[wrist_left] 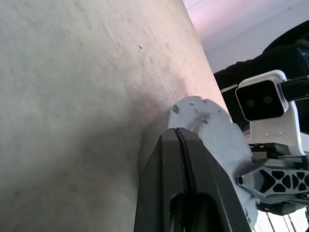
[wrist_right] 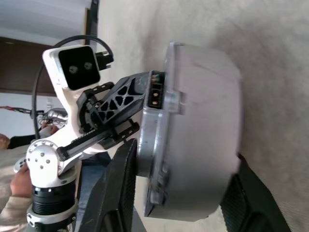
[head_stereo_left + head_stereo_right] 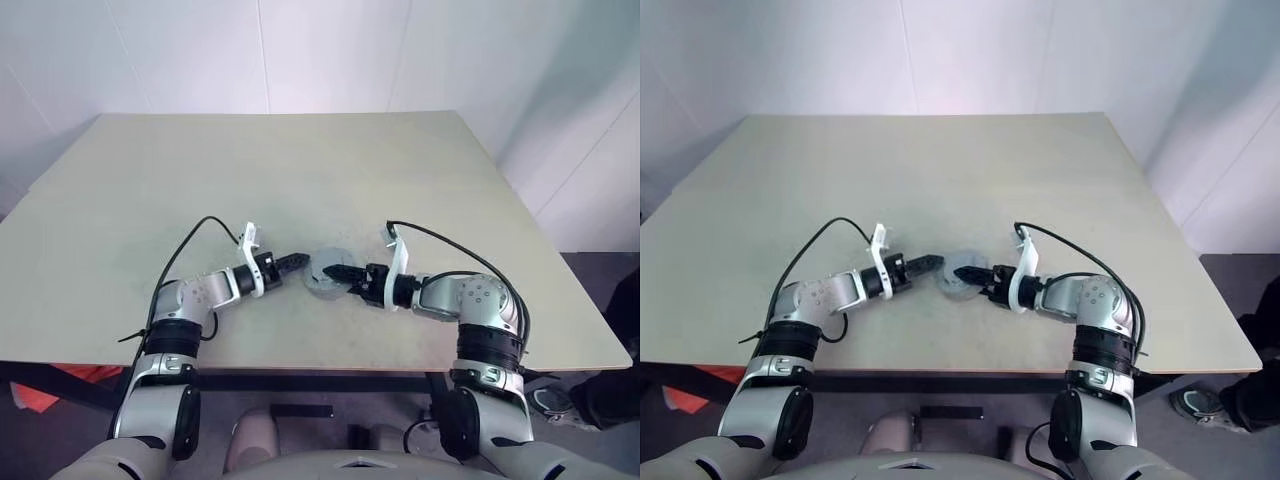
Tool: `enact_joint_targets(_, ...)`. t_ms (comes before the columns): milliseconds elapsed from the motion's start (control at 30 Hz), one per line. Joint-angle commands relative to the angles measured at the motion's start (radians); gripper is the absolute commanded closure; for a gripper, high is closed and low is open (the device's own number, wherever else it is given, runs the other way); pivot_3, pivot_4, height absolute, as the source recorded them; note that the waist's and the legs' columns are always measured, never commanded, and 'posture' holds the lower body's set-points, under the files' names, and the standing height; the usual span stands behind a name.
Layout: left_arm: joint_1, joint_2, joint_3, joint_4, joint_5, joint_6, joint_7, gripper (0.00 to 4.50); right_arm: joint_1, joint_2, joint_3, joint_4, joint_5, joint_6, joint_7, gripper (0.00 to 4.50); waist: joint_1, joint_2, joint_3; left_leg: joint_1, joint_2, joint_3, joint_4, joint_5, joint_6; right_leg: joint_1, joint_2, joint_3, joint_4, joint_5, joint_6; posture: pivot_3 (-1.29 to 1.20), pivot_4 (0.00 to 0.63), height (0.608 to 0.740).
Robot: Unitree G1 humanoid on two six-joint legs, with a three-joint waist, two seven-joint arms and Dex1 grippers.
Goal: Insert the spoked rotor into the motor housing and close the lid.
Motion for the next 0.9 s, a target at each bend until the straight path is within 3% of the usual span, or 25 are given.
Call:
enact_joint_targets(33, -0.003, 0.000, 0.008, -0.006, 0.006, -0.013, 0.000, 4.50, -0.032, -0.012, -0.004, 0.001, 0.000, -0.030, -0.006, 1.94, 0.001, 0.000, 0.000, 0.000, 0.000, 0.000, 0.000, 0.000, 0.000, 0.000, 0.000, 0.000, 0.000, 0.000, 0.000, 0.00, 0.000, 0.740)
enact_joint_targets(133, -0.007, -0.003, 0.025, 0.004, 0.000, -0.025, 0.005, 4.50, -0.036, -0.015, -0.009, 0.004, 0.007, -0.045, 0.001, 2.38, 0.002, 0.000, 0.000, 0.000, 0.000, 0.000, 0.000, 0.000, 0.000, 0.000, 0.000, 0.000, 0.000, 0.000, 0.000, 0.00, 0.000, 0.740)
enact_joint_targets(267, -0.021, -0.015, 0.085, 0.032, -0.026, -0.057, 0.026, 4.50, -0.074, -0.014, -0.046, 0.023, 0.025, -0.071, -0.001, 2.40, 0.001, 0.000, 0.000, 0.000, 0.000, 0.000, 0.000, 0.000, 0.000, 0.000, 0.000, 0.000, 0.000, 0.000, 0.000, 0.00, 0.000, 0.740)
enact_joint_targets(500, -0.029, -0.064, 0.265, 0.025, -0.152, -0.078, 0.094, 4.50, -0.267, 0.050, -0.251, 0.185, 0.109, -0.201, -0.097, 2.40, -0.002, 0.000, 0.000, -0.003, 0.000, 0.000, 0.001, 0.001, -0.001, -0.005, 0.000, 0.000, 0.002, 0.000, 0.000, 0.00, 0.000, 0.740)
enact_joint_targets(700, -0.013, -0.094, 0.390, -0.065, -0.298, -0.067, 0.159, 4.50, -0.365, 0.119, -0.251, 0.278, 0.122, -0.288, -0.127, 2.40, -0.004, 0.000, 0.000, -0.022, 0.001, 0.000, 0.010, 0.000, 0.000, -0.026, 0.001, 0.000, 0.018, 0.001, 0.000, 0.00, 0.000, 0.740)
enact_joint_targets(900, 0.016, -0.109, 0.433, -0.135, -0.404, -0.046, 0.209, 2.60, -0.414, 0.135, -0.214, 0.355, 0.115, -0.327, -0.122, 2.40, -0.002, -0.001, 0.001, -0.029, 0.002, -0.001, 0.016, -0.001, 0.002, -0.030, 0.002, -0.001, 0.018, 0.001, 0.000, 0.00, 0.000, 0.740)
